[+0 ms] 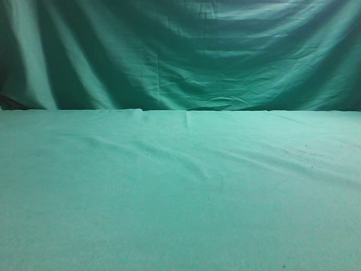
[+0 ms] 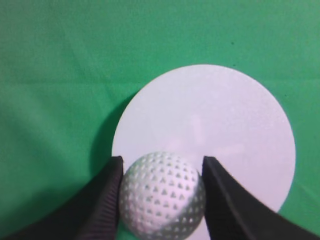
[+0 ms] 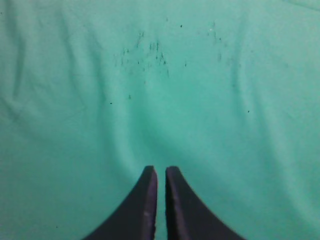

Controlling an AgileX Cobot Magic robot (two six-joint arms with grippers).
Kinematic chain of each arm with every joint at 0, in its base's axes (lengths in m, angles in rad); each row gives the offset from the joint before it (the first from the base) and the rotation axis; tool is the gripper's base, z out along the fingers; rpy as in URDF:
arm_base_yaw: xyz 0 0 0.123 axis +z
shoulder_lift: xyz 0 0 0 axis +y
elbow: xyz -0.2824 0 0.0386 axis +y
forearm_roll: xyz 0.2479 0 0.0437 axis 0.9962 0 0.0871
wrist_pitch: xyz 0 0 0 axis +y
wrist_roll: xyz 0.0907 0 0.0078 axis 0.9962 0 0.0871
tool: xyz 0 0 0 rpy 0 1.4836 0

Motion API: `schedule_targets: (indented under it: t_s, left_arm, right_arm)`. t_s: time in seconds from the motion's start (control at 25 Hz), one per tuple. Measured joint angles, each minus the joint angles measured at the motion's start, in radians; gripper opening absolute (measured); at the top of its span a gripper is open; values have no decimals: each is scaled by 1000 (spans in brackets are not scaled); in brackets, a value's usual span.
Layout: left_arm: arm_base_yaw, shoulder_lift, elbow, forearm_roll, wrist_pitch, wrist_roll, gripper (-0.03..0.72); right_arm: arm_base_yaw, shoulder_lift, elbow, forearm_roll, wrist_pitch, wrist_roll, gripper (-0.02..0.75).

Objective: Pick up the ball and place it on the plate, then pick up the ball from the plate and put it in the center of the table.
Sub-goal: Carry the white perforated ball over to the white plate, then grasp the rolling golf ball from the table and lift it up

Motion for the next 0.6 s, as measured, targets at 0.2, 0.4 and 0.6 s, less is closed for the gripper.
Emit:
schedule_targets:
  t_s: [0.2,0.4,0.6]
  left_arm:
    - [0,20,-2,0,-29,-2,398]
    - [0,22,-20,-52,-57,-2,643]
    - [-71,23,-149,-118,59,-2,643]
  right_arm:
    - [0,0,0,25,0,0,60]
    - [0,0,0,42,0,0,60]
    - [0,0,0,43,0,0,60]
